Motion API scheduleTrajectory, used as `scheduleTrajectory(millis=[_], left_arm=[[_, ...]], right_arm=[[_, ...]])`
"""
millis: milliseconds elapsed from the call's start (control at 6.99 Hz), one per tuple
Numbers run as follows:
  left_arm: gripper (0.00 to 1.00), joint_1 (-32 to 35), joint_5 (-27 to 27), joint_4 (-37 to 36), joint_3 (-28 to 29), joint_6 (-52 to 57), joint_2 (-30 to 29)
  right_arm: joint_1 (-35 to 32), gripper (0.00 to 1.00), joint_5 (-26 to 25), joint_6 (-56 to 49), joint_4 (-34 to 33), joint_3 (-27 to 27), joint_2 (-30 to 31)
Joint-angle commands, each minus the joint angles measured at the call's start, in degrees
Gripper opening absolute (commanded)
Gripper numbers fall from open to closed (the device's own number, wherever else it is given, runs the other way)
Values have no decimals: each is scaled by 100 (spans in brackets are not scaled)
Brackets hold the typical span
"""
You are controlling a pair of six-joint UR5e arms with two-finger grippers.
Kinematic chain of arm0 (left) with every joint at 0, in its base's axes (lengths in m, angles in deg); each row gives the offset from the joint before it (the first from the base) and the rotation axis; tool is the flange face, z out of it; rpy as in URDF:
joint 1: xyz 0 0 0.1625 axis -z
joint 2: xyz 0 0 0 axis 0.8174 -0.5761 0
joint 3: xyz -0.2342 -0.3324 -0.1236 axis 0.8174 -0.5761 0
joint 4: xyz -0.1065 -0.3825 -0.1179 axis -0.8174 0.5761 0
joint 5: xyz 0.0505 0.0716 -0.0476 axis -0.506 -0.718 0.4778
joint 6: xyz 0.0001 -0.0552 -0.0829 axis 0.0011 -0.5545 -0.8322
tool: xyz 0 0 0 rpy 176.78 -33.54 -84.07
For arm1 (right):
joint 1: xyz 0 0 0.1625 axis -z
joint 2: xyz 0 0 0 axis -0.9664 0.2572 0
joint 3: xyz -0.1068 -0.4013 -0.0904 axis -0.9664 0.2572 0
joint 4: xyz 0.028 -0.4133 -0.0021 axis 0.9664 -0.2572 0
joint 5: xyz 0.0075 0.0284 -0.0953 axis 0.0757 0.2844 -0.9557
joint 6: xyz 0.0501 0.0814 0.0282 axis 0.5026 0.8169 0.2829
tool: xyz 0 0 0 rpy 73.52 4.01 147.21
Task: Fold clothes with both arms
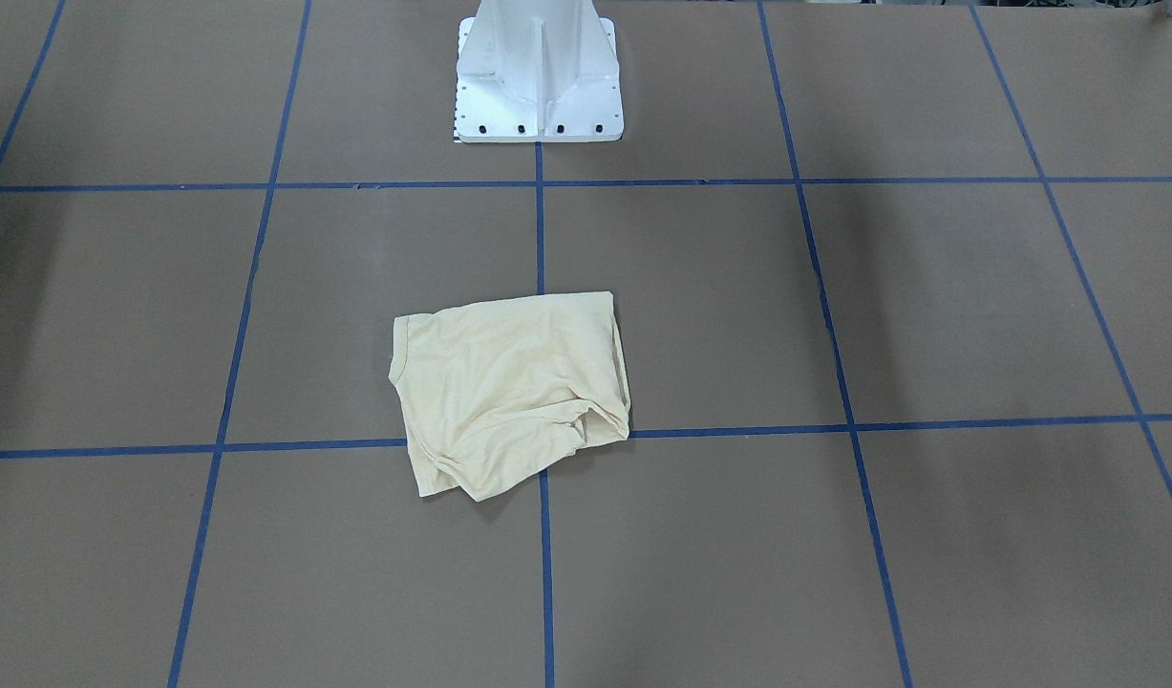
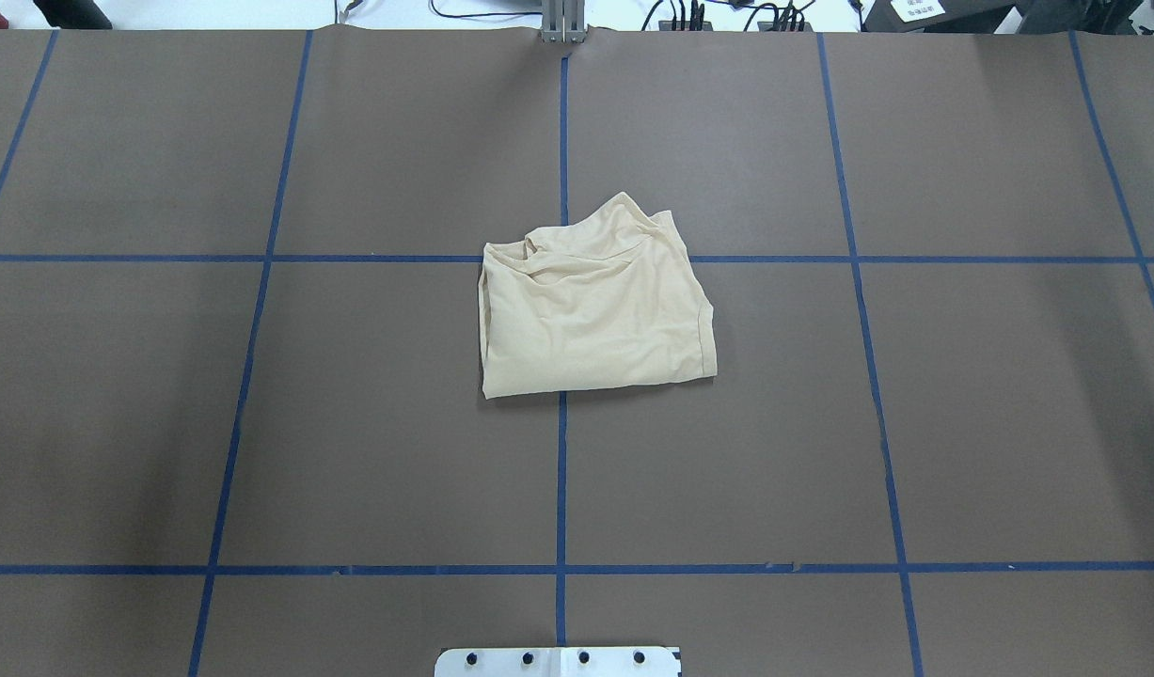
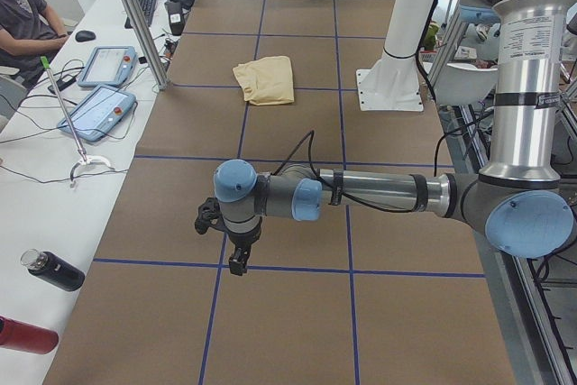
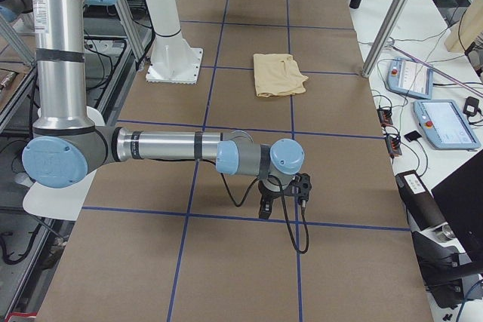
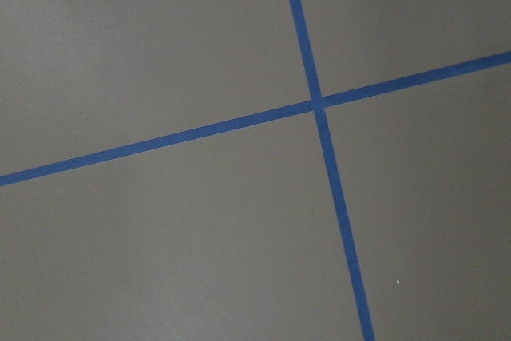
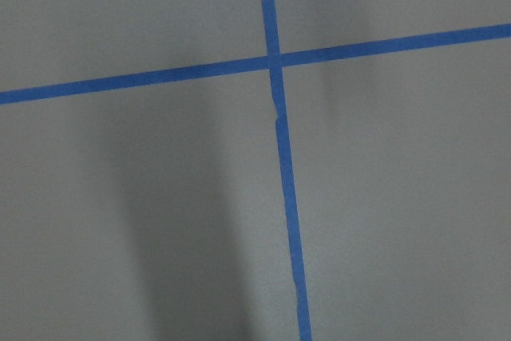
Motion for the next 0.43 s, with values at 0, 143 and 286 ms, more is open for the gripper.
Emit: scheduleTrajectory(millis=[0, 143, 286], left_arm=[[100, -3, 53, -3, 12, -5, -5], [100, 6, 35, -3, 21, -5, 4], [100, -2, 35, 6, 21, -5, 13]], right_arm=[[-3, 100, -16, 8, 239, 25, 15], [-3, 100, -25, -1, 239, -1, 67], [-3, 100, -164, 286, 239, -393, 94]])
